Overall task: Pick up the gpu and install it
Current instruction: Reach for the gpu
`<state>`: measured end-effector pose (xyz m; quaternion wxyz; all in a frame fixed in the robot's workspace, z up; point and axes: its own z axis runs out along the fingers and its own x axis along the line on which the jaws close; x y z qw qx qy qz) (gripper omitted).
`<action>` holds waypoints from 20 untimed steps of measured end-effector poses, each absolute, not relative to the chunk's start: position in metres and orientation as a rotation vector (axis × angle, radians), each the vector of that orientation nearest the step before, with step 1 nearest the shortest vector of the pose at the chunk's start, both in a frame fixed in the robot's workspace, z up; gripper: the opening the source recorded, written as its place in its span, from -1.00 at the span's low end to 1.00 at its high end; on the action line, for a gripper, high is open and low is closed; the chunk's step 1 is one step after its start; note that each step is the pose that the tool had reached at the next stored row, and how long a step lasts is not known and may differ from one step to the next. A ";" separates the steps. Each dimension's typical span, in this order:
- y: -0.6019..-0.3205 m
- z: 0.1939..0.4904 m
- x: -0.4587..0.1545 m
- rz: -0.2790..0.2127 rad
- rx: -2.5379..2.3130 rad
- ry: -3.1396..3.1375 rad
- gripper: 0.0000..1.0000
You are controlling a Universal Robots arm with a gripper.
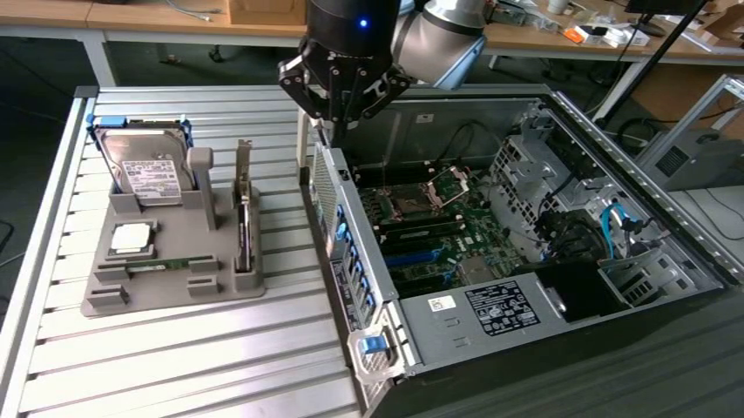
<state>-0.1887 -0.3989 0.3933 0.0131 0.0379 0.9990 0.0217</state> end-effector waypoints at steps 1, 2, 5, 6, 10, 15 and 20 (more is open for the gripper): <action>-0.399 0.393 -0.189 0.068 0.118 3.112 -0.79; -0.399 0.393 -0.189 0.068 0.118 3.112 -0.79; -0.399 0.393 -0.190 0.068 0.118 3.112 -0.79; -0.399 0.393 -0.190 0.068 0.118 3.113 -0.79; -0.399 0.393 -0.191 0.068 0.118 3.112 -0.79; -0.399 0.393 -0.192 0.068 0.118 3.112 -0.79; -0.399 0.393 -0.193 0.068 0.118 3.113 -0.79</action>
